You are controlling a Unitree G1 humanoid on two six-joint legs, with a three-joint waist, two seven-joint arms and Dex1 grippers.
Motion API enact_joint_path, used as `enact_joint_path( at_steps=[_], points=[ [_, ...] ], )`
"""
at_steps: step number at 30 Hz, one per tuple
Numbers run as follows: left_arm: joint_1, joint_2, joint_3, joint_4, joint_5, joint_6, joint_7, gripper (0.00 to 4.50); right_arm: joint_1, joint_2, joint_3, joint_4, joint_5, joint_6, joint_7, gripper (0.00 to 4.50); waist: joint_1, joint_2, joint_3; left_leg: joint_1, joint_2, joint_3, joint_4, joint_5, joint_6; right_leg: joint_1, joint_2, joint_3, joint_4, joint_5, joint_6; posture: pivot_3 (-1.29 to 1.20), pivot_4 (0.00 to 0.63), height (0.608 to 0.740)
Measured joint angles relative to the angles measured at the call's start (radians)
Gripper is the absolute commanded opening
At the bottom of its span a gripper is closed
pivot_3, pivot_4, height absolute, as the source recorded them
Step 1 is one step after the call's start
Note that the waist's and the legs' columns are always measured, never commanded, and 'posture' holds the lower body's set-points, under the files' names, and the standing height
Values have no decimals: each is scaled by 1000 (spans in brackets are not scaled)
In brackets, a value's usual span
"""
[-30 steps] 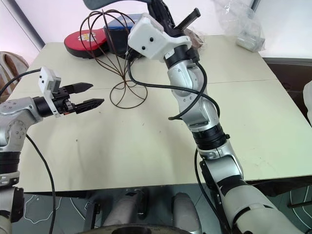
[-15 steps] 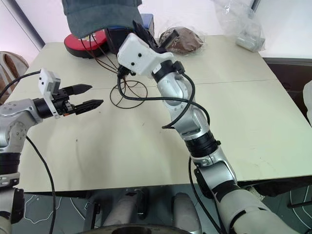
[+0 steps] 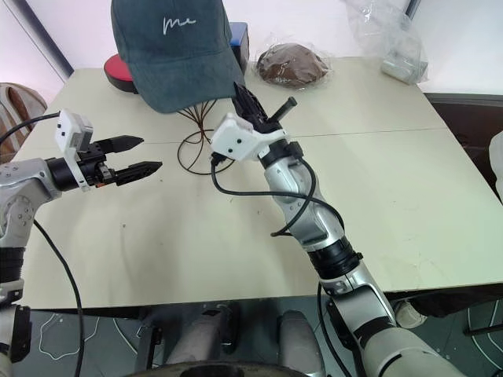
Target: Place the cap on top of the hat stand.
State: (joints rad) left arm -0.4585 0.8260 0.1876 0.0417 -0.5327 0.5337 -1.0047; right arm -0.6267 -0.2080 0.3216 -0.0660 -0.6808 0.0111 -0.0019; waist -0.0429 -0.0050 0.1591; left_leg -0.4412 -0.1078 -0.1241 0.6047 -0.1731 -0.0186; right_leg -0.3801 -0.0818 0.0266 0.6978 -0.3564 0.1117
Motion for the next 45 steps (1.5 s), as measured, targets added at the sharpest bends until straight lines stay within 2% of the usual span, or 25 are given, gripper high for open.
enact_joint_path(
  at_steps=[4, 9, 16, 27, 43, 45],
  points=[
    [0, 8, 0, -2, 0, 8, -13, 4500, 21, -6, 24, 0, -73, -37, -75, 84, -1, 0, 0, 0, 0, 0, -1, 0, -1, -1, 0, 0, 0, 0, 0, 0, 150, 740],
    [0, 14, 0, -4, 0, 10, -18, 4500, 21, -7, 32, 0, -93, -86, -98, 84, -1, 0, 0, 0, 0, 0, -1, 1, -1, -1, 0, 0, 0, 0, 0, 0, 150, 740],
    [-1, 14, -1, -6, 0, 28, -18, 4500, 24, 15, 33, 9, -34, -126, -48, 84, -2, 0, 0, 0, 0, 0, -1, 1, -1, 0, 0, 0, 0, 0, 0, 0, 150, 740],
    [21, 20, 2, -45, -3, 48, -17, 4500, 30, 72, 33, 48, 0, -49, 5, 84, -2, 0, 0, 0, 0, 0, -2, 1, -2, -1, 0, 1, 1, 0, 0, 0, 150, 740],
    [24, 27, 20, -50, -4, 66, -18, 4500, 68, 31, 44, 46, -21, -62, 8, 84, -2, 0, 0, 0, 0, 0, -4, 2, -3, -2, 0, 1, 1, 0, 0, 0, 150, 740],
    [24, 27, 20, -50, -4, 66, -18, 4500, 71, 27, 44, 43, -22, -68, 8, 731, -2, 0, 0, 0, 0, 0, -5, 2, -3, -2, 0, 1, 1, 0, 0, 0, 150, 740]
  ],
)
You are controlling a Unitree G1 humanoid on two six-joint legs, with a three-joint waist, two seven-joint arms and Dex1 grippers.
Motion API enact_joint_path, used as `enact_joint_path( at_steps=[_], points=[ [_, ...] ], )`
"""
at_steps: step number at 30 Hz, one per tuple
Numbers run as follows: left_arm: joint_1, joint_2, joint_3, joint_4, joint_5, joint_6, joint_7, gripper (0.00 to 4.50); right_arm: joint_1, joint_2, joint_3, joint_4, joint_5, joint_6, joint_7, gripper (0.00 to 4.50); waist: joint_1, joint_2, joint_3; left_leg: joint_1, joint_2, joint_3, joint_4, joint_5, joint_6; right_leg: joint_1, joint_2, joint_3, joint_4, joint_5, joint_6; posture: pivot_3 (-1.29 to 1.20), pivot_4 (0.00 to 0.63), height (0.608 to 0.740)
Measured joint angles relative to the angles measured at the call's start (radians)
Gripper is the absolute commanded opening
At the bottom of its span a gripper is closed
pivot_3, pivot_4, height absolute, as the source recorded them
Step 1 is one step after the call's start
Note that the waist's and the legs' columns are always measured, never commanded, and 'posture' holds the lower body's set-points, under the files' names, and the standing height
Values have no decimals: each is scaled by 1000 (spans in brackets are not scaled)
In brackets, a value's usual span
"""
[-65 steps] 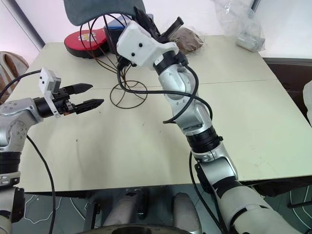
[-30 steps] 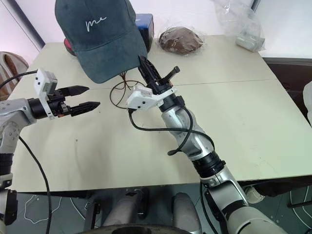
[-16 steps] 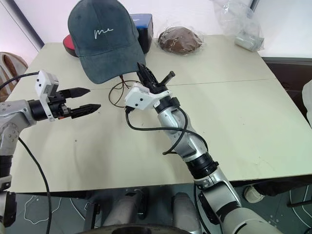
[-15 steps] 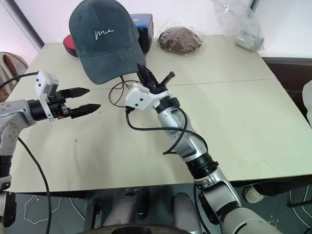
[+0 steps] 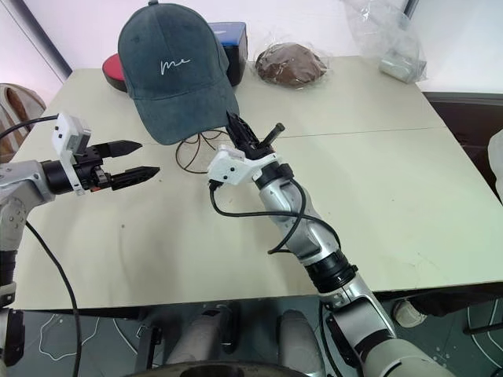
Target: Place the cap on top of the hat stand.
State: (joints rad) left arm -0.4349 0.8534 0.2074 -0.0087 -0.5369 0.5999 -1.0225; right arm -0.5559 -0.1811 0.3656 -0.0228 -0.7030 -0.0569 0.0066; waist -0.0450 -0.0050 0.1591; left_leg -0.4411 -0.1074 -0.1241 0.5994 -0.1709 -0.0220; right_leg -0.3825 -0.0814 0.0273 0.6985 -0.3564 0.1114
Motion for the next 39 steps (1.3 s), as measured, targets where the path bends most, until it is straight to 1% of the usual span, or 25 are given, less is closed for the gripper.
enact_joint_path(
  at_steps=[1, 4, 5, 7, 8, 11, 14, 17, 19, 22, 24, 28, 30, 34, 37, 39],
  points=[
    [0, 0, 0, 0, 0, 0, 0, 4500, 2, -1, 0, -4, 0, -2, 0, 1002, 0, 0, 0, 0, 0, 0, 0, 0, 0, 0, 0, 0, 0, 0, 0, 0, 150, 740],
    [-1, 0, 0, 0, 0, 0, 0, 4500, 12, -14, 0, -20, 0, -8, 2, 2555, 0, 0, 0, 0, 0, 0, -1, 0, 0, -1, 0, 0, 0, 0, 0, 0, 150, 740],
    [-1, 0, 0, 0, 0, 0, 0, 4500, 16, -17, 0, -23, 0, -9, 4, 2983, 1, 0, 0, 0, 0, 0, -1, 0, 0, -1, 0, 0, 0, 0, 0, 0, 150, 740],
    [-1, 0, 0, 0, 0, 0, 0, 4500, 25, -24, -1, -24, 1, -9, 15, 4101, 1, 0, 0, 0, 0, 0, -1, 0, -1, -1, 0, 0, 0, 0, 0, 0, 150, 740],
    [-1, 0, 0, 0, 0, 0, 0, 4500, 30, -28, -1, -27, 3, -9, 21, 4455, 1, 0, 0, 0, 0, 0, -1, 0, -1, -1, 0, 0, 0, 0, 0, 0, 150, 740],
    [-1, 0, 0, 0, 0, 0, -1, 4500, 45, -38, -9, -44, 27, 1, 65, 4455, 1, 0, 0, 0, 0, 0, -1, 1, -1, 0, 0, 0, 0, 0, 0, 0, 150, 740],
    [-1, 0, 0, 0, 0, 0, -2, 4500, 49, -61, -37, -96, 99, 73, 194, 4455, 1, 0, 0, 0, 0, 0, -1, 0, 0, 3, 0, 0, 0, 0, 0, 0, 150, 740],
    [-1, 0, 2, 0, 0, 0, -4, 4500, 54, -105, -64, -130, 161, 135, 319, 4455, 2, 0, 0, 0, 0, 0, -1, 0, 0, 4, 0, 0, 0, 0, 0, 0, 150, 740],
    [-1, 1, 3, 0, 0, 0, -7, 4500, 59, -145, -84, -154, 236, 187, 425, 4455, 2, 0, 0, 0, 0, 0, -1, 0, 0, 4, 0, -1, 0, 0, 0, 0, 150, 740],
    [-3, 10, 3, 5, 1, -2, -17, 4500, 56, -235, -164, -177, 402, 278, 608, 4455, 4, 0, 0, 0, 0, -1, -1, -2, 4, 5, -1, -1, -1, 0, 0, 0, 150, 740],
    [-7, 28, 4, 15, 4, -5, -24, 4500, 37, -300, -241, -169, 508, 332, 698, 4455, 4, -1, 0, 0, 0, -1, -1, -2, 4, 5, -1, -1, -1, 0, 0, 0, 150, 740],
    [-70, 67, 4, 42, 4, -20, -67, 4500, -97, -420, -414, -117, 730, 463, 847, 4455, 3, -1, 1, 0, 0, -2, -1, -3, 5, 5, -1, -2, -1, 0, -1, 0, 150, 740],
    [-112, 96, 5, 52, 3, -22, -91, 4500, -158, -470, -470, -93, 814, 518, 899, 4455, 2, -1, 1, 0, 0, -2, -2, -3, 6, 5, -1, -2, -2, -1, -1, 0, 150, 740],
    [-170, 168, 6, 72, 3, -38, -160, 4500, -227, -550, -530, -88, 987, 665, 1001, 4455, 1, -1, 1, 0, 0, -1, -2, -3, 6, 5, -1, -2, -3, -1, -2, 0, 150, 740],
    [-199, 205, 7, 74, 2, -40, -202, 4500, -244, -613, -549, -149, 1133, 776, 1086, 4455, 1, 0, 1, -1, 1, -1, -2, -4, 8, 5, -2, -2, -3, -1, -2, 0, 150, 740],
    [-198, 218, 8, 74, 2, -41, -220, 4500, -246, -628, -562, -193, 1219, 833, 1110, 4455, 0, 0, 1, -1, 1, -1, -2, -4, 8, 5, -2, -2, -3, -1, -2, 0, 150, 740]
  ],
)
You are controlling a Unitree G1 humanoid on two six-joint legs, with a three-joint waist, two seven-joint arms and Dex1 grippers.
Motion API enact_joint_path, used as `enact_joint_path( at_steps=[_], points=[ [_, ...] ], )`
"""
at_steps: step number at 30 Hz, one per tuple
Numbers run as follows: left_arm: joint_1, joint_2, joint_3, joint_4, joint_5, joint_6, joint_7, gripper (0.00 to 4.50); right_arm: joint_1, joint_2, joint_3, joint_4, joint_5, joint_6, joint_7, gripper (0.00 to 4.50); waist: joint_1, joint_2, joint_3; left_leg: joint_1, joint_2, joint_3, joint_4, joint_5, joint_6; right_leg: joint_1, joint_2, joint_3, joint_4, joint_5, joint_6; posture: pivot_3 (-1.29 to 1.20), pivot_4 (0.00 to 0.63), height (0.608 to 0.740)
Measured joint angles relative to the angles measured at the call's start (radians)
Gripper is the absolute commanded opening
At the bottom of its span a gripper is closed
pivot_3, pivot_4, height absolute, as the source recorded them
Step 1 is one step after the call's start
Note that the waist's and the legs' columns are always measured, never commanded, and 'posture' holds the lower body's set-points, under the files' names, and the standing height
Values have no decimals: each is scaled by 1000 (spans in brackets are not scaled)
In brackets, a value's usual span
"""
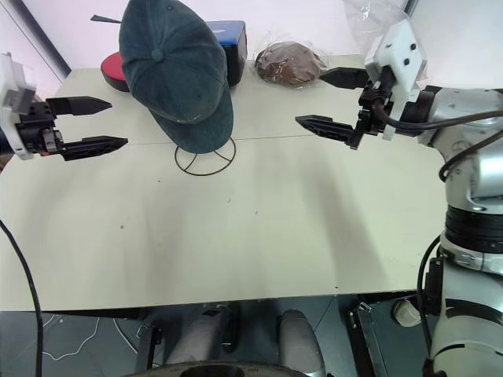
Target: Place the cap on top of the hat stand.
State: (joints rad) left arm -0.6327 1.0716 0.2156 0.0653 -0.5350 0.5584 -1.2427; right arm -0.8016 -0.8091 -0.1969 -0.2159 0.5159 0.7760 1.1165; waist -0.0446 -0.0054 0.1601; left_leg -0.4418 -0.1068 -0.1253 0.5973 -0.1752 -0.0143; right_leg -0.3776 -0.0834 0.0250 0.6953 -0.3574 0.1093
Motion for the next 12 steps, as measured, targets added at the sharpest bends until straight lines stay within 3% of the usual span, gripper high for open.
enact_joint_path(
  at_steps=[5, 12],
  points=[
    [47, 25, 12, 0, 1, -4, -20, 4500, -1, -5, -4, -28, 89, 53, -14, 4455, 1, 0, 0, 0, 0, 0, 0, 0, 0, 0, -1, 0, 0, 0, 0, 0, 150, 740],
    [84, 30, 47, -14, -1, -4, -21, 4500, 0, -10, 11, -34, 101, 47, -30, 4455, 4, 0, 0, -1, 0, 0, 0, 0, 0, 0, -1, 0, 0, 0, 0, 0, 150, 740]
  ],
)
